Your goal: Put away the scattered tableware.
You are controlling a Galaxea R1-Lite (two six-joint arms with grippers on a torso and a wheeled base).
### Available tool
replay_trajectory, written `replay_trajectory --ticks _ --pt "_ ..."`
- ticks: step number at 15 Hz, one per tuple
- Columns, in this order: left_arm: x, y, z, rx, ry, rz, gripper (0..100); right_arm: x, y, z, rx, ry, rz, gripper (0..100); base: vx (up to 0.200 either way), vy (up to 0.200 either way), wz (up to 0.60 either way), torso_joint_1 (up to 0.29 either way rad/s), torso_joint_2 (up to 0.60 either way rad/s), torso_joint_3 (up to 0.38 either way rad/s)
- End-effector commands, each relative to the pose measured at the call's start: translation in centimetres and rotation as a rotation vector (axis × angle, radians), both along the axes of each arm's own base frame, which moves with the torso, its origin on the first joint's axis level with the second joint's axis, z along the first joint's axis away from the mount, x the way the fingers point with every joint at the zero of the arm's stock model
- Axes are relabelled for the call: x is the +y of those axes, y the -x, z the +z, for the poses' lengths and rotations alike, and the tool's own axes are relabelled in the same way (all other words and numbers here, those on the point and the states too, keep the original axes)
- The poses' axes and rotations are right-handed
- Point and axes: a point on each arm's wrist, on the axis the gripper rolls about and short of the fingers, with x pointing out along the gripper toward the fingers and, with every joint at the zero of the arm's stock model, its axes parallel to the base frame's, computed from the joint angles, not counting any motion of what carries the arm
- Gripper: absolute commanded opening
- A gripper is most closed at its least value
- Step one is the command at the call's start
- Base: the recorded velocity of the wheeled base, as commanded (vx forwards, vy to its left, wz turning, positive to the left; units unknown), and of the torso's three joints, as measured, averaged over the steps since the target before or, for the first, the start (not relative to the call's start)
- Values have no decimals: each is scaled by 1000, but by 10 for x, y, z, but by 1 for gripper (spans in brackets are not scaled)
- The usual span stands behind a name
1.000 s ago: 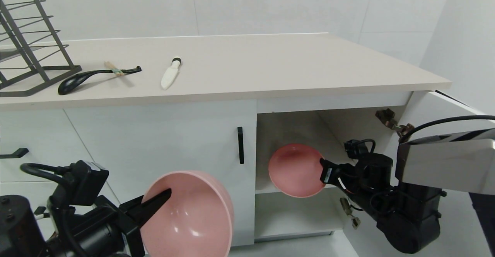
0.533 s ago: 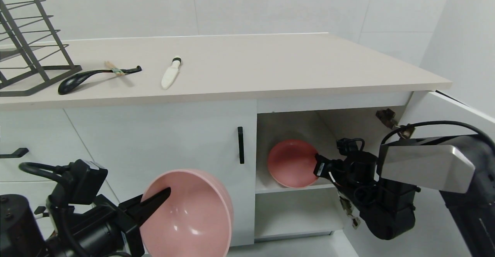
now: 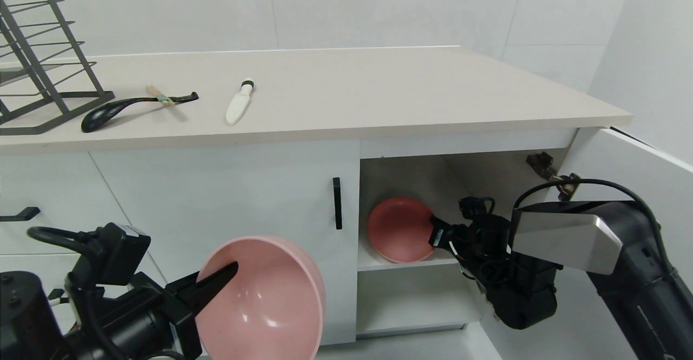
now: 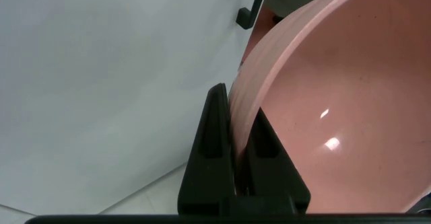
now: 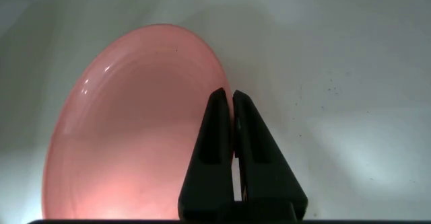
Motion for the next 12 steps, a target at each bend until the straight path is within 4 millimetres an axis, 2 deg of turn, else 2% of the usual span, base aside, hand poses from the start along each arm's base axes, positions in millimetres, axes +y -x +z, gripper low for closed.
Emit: replay_trajectory --ticks 1,7,12 --pt "0 0 -1 5 -3 1 0 -2 -8 -5 -15 -5 -7 0 0 0 0 0 0 0" --pt "-1 -1 -3 15 -10 1 0 -3 -15 -10 -26 -22 34 0 0 0 0 0 0 0" --pt "-1 -1 -2 12 -10 0 0 -3 -22 -7 -51 -40 64 0 0 0 0 0 0 0"
